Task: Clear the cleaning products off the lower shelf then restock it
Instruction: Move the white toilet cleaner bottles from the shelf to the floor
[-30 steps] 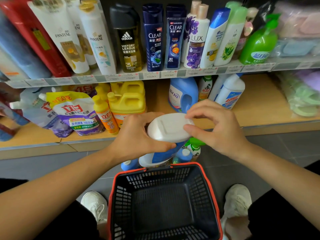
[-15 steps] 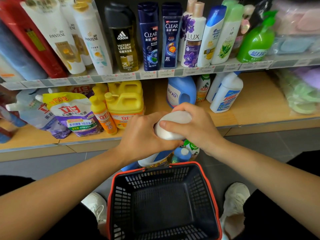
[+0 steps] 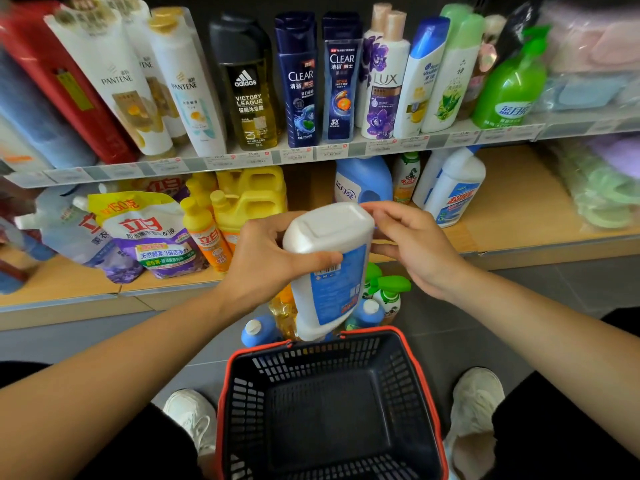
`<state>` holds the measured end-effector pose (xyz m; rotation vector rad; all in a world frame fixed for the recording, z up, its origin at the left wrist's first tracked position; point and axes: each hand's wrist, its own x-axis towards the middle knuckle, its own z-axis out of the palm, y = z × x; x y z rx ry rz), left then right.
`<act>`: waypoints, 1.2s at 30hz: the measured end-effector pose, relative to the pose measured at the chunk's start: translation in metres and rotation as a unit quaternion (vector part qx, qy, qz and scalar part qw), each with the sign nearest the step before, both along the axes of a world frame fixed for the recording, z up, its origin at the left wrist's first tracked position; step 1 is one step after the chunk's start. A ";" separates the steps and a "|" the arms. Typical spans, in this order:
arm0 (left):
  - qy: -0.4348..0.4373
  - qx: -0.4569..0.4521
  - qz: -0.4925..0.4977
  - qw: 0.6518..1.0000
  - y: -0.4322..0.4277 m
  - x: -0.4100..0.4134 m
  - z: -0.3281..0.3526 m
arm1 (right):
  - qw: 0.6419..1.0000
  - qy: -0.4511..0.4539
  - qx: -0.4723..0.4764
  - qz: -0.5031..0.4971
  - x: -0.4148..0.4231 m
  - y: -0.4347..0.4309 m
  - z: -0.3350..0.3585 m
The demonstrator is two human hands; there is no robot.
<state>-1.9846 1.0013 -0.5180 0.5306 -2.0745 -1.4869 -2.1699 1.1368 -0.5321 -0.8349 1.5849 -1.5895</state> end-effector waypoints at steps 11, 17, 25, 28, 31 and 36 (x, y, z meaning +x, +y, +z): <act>0.098 0.187 0.129 0.969 -0.032 -0.001 0.012 | 0.940 0.148 0.221 0.211 0.001 0.024 -0.053; 0.098 0.253 0.175 0.947 -0.043 0.002 0.005 | 0.955 0.193 0.177 0.141 0.012 0.025 -0.075; 0.051 0.269 0.064 0.960 -0.061 0.007 -0.014 | 0.975 0.153 0.126 0.099 0.001 0.042 -0.071; 0.019 0.263 0.040 0.964 -0.064 0.006 -0.022 | 0.979 0.177 0.090 0.051 -0.003 0.048 -0.059; -0.028 0.257 0.031 0.965 -0.065 0.001 -0.030 | 0.972 0.224 0.063 -0.014 -0.017 0.053 -0.038; -0.122 0.283 0.016 0.951 -0.055 -0.013 -0.049 | 0.952 0.295 0.034 -0.075 -0.038 0.056 -0.003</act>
